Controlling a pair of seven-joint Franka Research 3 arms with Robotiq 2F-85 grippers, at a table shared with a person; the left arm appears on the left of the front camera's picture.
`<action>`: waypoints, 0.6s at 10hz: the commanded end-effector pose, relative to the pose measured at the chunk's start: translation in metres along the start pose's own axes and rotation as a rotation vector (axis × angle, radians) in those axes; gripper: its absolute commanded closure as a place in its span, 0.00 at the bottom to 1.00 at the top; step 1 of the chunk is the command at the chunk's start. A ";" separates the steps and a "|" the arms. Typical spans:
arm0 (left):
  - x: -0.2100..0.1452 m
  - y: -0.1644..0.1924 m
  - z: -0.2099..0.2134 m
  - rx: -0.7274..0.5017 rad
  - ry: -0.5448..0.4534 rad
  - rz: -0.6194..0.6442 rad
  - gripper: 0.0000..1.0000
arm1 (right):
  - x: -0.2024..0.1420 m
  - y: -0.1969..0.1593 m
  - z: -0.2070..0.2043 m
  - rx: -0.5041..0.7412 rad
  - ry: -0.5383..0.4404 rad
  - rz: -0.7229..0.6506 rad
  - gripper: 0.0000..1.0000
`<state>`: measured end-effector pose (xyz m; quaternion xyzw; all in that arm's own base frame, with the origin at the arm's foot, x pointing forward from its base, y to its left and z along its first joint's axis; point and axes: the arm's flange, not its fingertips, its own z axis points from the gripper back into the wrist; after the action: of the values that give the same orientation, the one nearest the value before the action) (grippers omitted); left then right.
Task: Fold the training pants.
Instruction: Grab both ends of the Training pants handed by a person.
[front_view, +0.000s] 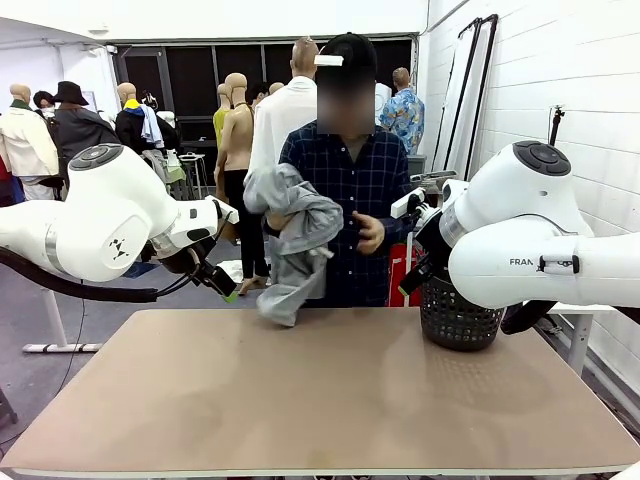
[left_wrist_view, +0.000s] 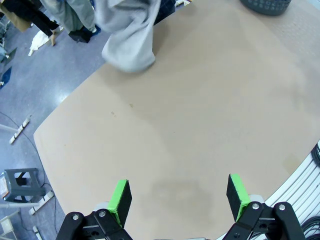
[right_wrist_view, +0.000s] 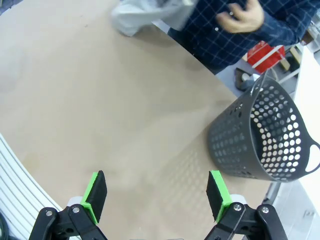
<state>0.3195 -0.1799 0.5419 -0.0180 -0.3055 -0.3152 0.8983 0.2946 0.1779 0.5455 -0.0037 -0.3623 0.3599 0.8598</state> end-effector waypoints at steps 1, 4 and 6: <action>-0.001 0.000 0.000 -0.003 0.003 -0.011 0.00 | 0.000 0.000 0.000 -0.002 0.001 0.003 0.00; -0.001 0.000 0.000 -0.003 0.003 -0.011 0.00 | 0.000 0.000 0.000 -0.002 0.001 0.003 0.00; -0.001 0.000 0.000 -0.003 0.003 -0.011 0.00 | 0.000 0.000 0.000 -0.002 0.001 0.003 0.00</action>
<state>0.3195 -0.1799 0.5419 -0.0180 -0.3054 -0.3153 0.8983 0.2946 0.1779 0.5455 -0.0037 -0.3623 0.3599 0.8598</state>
